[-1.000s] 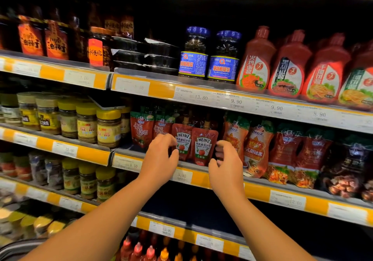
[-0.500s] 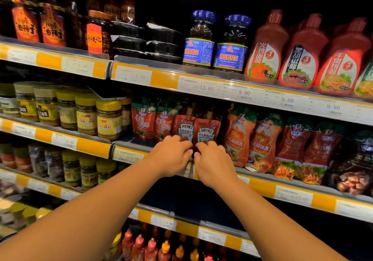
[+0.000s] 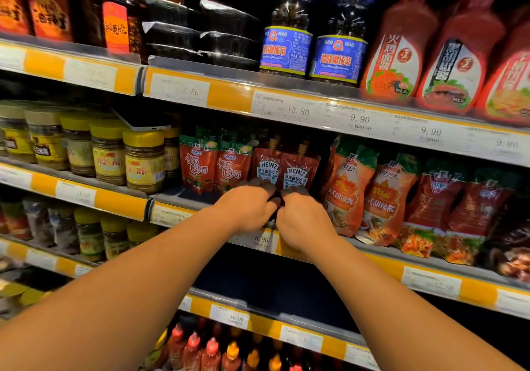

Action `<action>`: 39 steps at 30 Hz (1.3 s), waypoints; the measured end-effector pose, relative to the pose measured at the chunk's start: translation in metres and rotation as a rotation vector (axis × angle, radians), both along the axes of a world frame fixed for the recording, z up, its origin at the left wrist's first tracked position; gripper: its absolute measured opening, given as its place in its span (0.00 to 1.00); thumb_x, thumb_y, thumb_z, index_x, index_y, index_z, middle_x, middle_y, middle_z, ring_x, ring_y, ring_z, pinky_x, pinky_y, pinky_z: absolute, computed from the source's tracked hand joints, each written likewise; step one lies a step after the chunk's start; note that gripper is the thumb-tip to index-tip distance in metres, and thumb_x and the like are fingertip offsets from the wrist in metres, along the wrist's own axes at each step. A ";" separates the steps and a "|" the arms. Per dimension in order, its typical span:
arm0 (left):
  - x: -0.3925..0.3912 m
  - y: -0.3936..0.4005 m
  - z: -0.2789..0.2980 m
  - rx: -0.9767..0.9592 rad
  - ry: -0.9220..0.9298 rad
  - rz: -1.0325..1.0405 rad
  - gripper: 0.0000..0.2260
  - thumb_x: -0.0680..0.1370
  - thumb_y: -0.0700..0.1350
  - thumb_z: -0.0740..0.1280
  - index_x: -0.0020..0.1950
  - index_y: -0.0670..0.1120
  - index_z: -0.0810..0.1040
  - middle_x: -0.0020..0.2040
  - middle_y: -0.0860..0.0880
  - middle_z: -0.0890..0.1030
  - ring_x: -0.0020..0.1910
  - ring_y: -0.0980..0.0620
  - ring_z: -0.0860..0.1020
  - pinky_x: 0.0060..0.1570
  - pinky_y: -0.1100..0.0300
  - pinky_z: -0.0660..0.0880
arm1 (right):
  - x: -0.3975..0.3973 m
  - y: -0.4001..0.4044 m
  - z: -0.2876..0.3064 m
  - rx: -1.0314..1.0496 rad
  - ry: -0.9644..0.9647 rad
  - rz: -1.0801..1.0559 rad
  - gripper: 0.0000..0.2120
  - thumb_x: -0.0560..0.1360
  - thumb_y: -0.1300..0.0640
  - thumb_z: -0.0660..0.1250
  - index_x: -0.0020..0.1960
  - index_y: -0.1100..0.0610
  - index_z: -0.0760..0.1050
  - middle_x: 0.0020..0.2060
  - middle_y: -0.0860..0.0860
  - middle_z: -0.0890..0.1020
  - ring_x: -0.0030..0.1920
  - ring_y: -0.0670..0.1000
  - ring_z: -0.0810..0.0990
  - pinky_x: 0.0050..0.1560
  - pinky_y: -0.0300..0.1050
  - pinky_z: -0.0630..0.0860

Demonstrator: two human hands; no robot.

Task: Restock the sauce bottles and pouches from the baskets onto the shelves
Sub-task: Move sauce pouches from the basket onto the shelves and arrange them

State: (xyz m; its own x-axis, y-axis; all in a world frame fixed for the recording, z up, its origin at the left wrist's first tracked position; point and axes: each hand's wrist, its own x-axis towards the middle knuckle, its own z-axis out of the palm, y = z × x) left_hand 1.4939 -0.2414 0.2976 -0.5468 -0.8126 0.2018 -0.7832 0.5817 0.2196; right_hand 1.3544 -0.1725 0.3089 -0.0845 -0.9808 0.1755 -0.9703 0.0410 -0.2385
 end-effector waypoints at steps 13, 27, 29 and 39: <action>-0.010 -0.007 0.012 0.079 -0.015 0.005 0.18 0.86 0.52 0.56 0.73 0.47 0.69 0.66 0.42 0.71 0.58 0.42 0.71 0.58 0.50 0.70 | -0.001 -0.025 -0.003 0.080 -0.004 -0.003 0.08 0.80 0.60 0.60 0.59 0.54 0.68 0.62 0.60 0.72 0.46 0.59 0.73 0.45 0.51 0.73; 0.003 0.007 0.013 0.017 0.140 -0.005 0.15 0.84 0.50 0.62 0.69 0.48 0.74 0.60 0.45 0.77 0.52 0.46 0.74 0.51 0.52 0.74 | -0.003 -0.015 0.000 -0.031 -0.054 -0.011 0.21 0.78 0.61 0.62 0.71 0.56 0.70 0.63 0.58 0.72 0.55 0.60 0.75 0.50 0.50 0.74; 0.018 0.025 0.011 -0.036 0.241 0.004 0.16 0.83 0.51 0.64 0.71 0.50 0.74 0.60 0.47 0.78 0.55 0.46 0.77 0.54 0.50 0.77 | -0.001 0.001 -0.001 -0.086 -0.065 0.009 0.22 0.80 0.58 0.62 0.74 0.55 0.68 0.65 0.58 0.72 0.57 0.60 0.76 0.49 0.50 0.74; 0.187 0.165 -0.072 0.104 0.819 0.270 0.16 0.81 0.57 0.67 0.68 0.71 0.74 0.68 0.71 0.72 0.66 0.70 0.70 0.62 0.60 0.72 | 0.078 0.119 -0.059 -0.143 -0.411 0.360 0.26 0.82 0.44 0.64 0.77 0.36 0.60 0.74 0.32 0.64 0.71 0.36 0.64 0.72 0.43 0.66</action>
